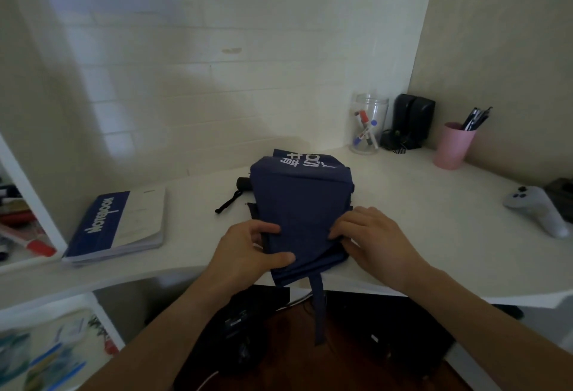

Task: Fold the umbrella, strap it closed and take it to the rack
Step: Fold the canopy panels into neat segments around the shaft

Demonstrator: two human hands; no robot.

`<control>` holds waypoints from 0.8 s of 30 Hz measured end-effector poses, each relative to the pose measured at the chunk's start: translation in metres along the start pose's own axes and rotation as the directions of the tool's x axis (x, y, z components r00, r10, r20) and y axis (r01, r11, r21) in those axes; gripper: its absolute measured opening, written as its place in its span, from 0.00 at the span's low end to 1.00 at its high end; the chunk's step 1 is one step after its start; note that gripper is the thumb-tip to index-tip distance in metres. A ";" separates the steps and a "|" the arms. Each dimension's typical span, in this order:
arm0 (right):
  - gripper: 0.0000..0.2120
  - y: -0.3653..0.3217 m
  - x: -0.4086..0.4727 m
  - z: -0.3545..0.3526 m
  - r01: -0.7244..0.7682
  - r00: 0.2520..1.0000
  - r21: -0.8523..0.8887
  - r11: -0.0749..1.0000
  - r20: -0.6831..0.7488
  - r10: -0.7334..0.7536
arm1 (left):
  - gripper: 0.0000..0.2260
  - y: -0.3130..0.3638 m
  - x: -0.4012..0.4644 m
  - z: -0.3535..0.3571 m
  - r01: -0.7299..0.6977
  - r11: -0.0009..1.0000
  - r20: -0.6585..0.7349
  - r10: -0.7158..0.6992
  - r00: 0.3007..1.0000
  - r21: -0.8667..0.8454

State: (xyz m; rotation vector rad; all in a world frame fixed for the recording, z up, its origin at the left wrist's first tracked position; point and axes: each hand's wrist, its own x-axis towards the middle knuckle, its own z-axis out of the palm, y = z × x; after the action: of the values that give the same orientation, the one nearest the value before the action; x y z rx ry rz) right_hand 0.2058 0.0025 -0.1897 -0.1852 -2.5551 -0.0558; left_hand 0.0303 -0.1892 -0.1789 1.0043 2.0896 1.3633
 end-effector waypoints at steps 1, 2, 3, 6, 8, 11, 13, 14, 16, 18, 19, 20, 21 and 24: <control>0.13 0.002 -0.003 0.002 0.023 1.000 0.002 1.000 0.013 -0.023 | 0.20 0.001 0.002 -0.003 -0.006 0.992 0.008 0.005 1.000 0.127; 0.13 0.003 -0.004 0.004 0.043 0.999 0.004 0.999 0.019 -0.043 | 0.17 0.004 0.004 -0.005 -0.039 0.962 -0.005 0.042 0.999 0.271; 0.13 0.004 -0.005 0.007 0.060 0.998 0.005 0.998 0.023 -0.060 | 0.15 0.006 0.006 -0.006 -0.096 0.895 -0.047 0.129 0.991 0.437; 0.14 0.003 -0.006 0.013 0.101 0.994 -0.005 0.995 0.049 -0.100 | 0.14 0.012 0.018 -0.006 -0.366 0.578 -0.086 0.608 0.789 0.729; 0.14 0.003 -0.006 0.014 0.119 0.991 -0.018 0.993 0.066 -0.118 | 0.15 0.014 0.028 -0.001 -0.599 0.372 0.145 0.755 0.640 0.709; 0.15 0.004 -0.005 0.012 0.109 0.991 -0.011 0.994 0.083 -0.108 | 0.23 -0.003 0.038 0.003 -0.689 0.214 0.487 0.566 0.665 0.692; 0.15 0.002 -0.005 0.009 0.072 0.990 0.035 0.997 0.121 -0.075 | 0.25 -0.022 0.041 0.002 -0.665 0.244 0.546 0.410 0.730 0.705; 0.14 0.001 -0.005 0.007 0.041 0.987 0.074 0.996 0.153 -0.051 | 0.25 -0.029 0.040 0.001 -0.657 0.280 0.557 0.362 0.747 0.700; 0.15 -0.001 0.001 -0.003 -0.087 0.977 0.202 0.975 0.211 0.044 | 0.25 -0.034 0.039 0.001 -0.659 0.326 0.566 0.340 0.751 0.678; 0.10 0.006 0.021 -0.013 -0.226 0.972 0.337 0.914 0.141 0.189 | 0.26 -0.034 0.041 0.000 -0.667 0.315 0.567 0.358 0.742 0.675; 0.06 0.015 0.036 -0.017 -0.277 0.958 0.379 0.883 0.043 0.282 | 0.27 -0.034 0.042 -0.001 -0.673 0.305 0.566 0.372 0.735 0.674; 0.05 0.025 0.053 -0.018 -0.327 0.927 0.402 0.855 -0.039 0.373 | 0.27 -0.035 0.044 -0.002 -0.678 0.304 0.566 0.382 0.730 0.669; 0.05 0.036 0.071 -0.019 -0.368 0.897 0.409 0.835 -0.081 0.435 | 0.27 -0.035 0.046 -0.003 -0.681 0.318 0.567 0.385 0.728 0.660; 0.12 0.064 0.120 -0.013 -0.447 0.891 0.299 0.843 0.065 0.449 | 0.23 -0.033 0.053 -0.004 -0.660 0.495 0.540 0.382 0.750 0.566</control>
State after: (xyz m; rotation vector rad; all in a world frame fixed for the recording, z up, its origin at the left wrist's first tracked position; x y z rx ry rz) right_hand 0.1227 0.0789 -0.1125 -0.6525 -2.4058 0.5177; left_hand -0.0174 -0.1588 -0.2064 2.2154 2.1220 0.3797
